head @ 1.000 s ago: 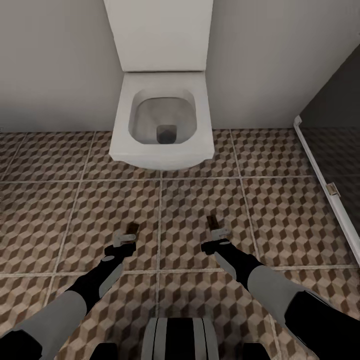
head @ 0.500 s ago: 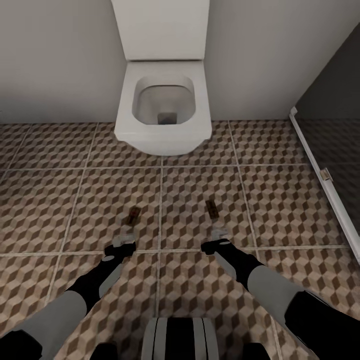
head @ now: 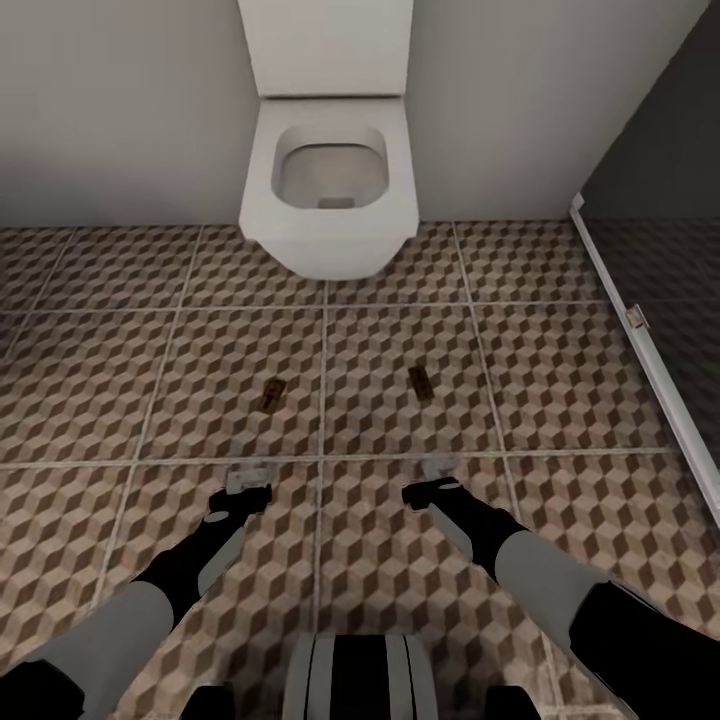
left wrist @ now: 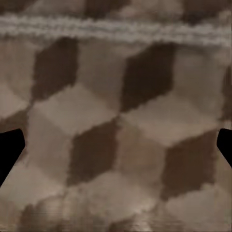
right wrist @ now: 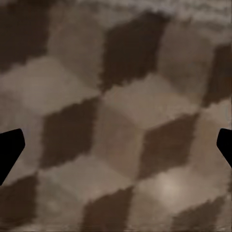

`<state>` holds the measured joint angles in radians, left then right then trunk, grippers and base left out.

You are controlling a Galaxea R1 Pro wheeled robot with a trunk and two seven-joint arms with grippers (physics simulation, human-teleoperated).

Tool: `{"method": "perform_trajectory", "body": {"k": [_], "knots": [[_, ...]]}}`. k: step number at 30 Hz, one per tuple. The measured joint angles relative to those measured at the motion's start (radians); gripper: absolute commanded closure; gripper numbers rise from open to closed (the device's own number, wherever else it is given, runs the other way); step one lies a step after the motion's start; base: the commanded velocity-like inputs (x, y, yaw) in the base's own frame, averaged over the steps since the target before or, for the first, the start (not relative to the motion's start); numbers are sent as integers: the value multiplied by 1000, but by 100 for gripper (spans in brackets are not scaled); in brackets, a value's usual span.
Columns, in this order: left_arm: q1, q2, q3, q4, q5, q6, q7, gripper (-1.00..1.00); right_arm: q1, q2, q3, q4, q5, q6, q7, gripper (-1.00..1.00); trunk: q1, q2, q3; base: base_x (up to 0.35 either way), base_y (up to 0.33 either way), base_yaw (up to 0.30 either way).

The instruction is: Take the four mousetraps from the cabinet in the bathroom and place them on the bathroom floor. Make sure all four end up on the same floor surface, and ensure that at least two of them are either under or directly next to the same bathroom sink.

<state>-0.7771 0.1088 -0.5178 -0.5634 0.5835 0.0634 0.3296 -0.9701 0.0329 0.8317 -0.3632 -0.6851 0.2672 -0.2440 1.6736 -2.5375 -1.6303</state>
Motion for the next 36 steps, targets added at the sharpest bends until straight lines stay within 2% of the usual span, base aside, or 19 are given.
{"method": "perform_trajectory", "body": {"k": [13, 34, 36], "knots": [[0, 0, 0, 0, 0, -1, 0, -100, 0, 0, -1, 0, 0, -1, 0, -100, 0, 0, 0, -244, 0, 0], [0, 0, 0, 0, 1, 0, -1, -100, 0, -2, -1, 0, 0, -1, 0, -100, -1, 0, 0, -23, 0, 0], [0, 0, 0, 0, 1, 1, -1, -100, 0, -1, -1, 0, 0, -1, 0, -100, -2, 0, 8, 0, 0, 0]]}}
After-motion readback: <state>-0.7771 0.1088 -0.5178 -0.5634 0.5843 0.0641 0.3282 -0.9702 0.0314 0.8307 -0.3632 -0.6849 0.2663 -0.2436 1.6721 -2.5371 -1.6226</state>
